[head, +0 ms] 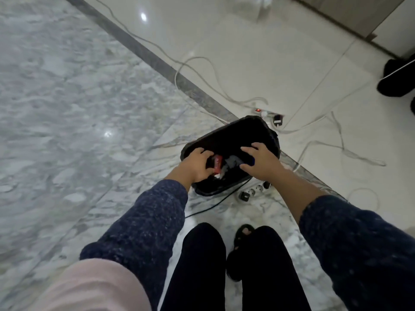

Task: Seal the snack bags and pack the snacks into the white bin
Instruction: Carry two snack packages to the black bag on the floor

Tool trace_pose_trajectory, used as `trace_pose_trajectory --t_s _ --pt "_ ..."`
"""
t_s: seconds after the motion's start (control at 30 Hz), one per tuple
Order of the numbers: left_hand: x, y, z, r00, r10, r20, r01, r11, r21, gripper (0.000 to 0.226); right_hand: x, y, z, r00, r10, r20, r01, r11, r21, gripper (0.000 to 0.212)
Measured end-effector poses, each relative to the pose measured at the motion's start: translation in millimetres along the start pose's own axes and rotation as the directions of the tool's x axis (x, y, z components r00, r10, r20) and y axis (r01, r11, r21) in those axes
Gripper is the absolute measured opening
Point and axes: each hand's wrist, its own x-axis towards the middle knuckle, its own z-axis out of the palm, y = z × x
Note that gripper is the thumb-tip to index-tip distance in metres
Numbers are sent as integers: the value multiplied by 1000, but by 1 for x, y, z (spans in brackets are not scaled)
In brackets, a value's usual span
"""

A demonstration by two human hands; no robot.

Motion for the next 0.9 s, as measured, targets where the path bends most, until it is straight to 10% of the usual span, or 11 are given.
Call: trace_pose_trajectory --t_s 0.43,0.63,0.9 --pt "-122 193 -244 972 114 -207 -55 961 270 54 -169 -52 -254 950 51 -309 -78 994 -76 54" --pt "-178 303 -348 808 368 -460 -191 902 387 50 -261 -49 -376 789 115 -603 -182 982 -51 51" --pt "-216 426 -396 597 673 -437 -416 725 549 49 -385 -17 -425 509 351 -786 -376 912 164 49"
